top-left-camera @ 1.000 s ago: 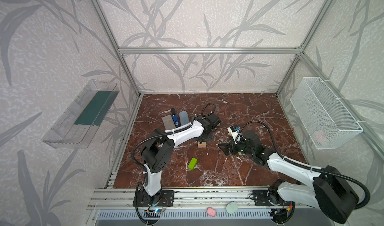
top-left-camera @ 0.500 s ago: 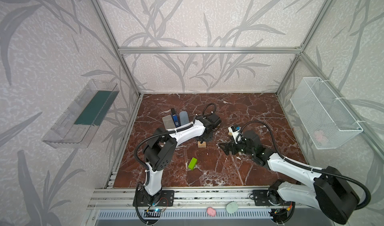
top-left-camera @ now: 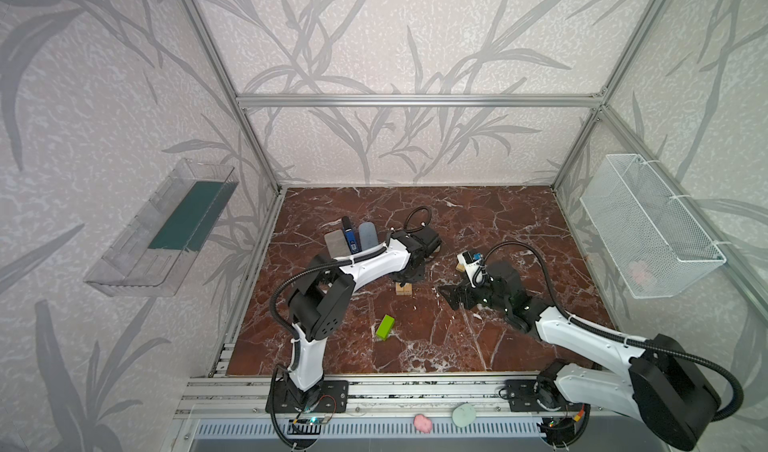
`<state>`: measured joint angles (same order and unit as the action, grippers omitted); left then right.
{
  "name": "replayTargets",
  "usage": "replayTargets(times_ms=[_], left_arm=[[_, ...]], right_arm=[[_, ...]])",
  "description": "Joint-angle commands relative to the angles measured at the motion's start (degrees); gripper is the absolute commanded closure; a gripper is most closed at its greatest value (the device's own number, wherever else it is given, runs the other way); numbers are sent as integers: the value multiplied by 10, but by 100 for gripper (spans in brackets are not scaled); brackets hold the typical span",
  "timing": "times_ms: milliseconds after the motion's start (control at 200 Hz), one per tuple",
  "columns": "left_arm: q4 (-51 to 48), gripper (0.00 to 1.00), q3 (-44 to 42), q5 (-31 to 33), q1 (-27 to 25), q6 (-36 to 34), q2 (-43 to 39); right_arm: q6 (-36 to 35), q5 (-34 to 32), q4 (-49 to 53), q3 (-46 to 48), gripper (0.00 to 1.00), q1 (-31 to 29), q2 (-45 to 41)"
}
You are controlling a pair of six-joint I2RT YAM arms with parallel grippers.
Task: Build the wood block tower
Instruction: 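Align the held wooden block above the two side-by-side blocks with the left gripper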
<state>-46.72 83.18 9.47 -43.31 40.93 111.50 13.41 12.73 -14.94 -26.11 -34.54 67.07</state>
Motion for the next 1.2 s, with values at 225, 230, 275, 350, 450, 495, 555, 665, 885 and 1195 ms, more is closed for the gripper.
replayTargets(times_ms=[225, 230, 275, 350, 450, 495, 555, 665, 885, 1195], left_arm=[[-7, 96, -1, 5, 5, 4, 10], [-7, 96, -1, 5, 5, 4, 10], [-7, 96, -1, 5, 5, 4, 11], [-7, 96, -1, 7, 6, 5, 12], [-5, 96, -1, 3, 5, 6, 13], [-5, 96, 0, 3, 6, 5, 14], [-5, 96, 0, 4, 6, 6, 14], [-8, 94, -1, 8, 8, 7, 17], [-4, 92, -4, 4, 9, 10, 16], [2, 86, -7, -8, 9, 9, 17]], right_arm=[[-6, -10, -4, 5, 1, -1, -16], [-7, -10, -5, 5, 1, -2, -16], [-7, -10, -5, 5, 1, -1, -17], [-7, -11, -5, 5, 1, -1, -17], [-5, -11, -4, 5, 1, -1, -16], [-6, -11, -4, 5, 1, -1, -17], [-6, -11, -5, 6, 1, -1, -18], [-6, -12, -5, 7, 1, -1, -20], [-5, -13, -4, 7, 1, -1, -22], [-6, -16, -5, 8, 1, -1, -24]])
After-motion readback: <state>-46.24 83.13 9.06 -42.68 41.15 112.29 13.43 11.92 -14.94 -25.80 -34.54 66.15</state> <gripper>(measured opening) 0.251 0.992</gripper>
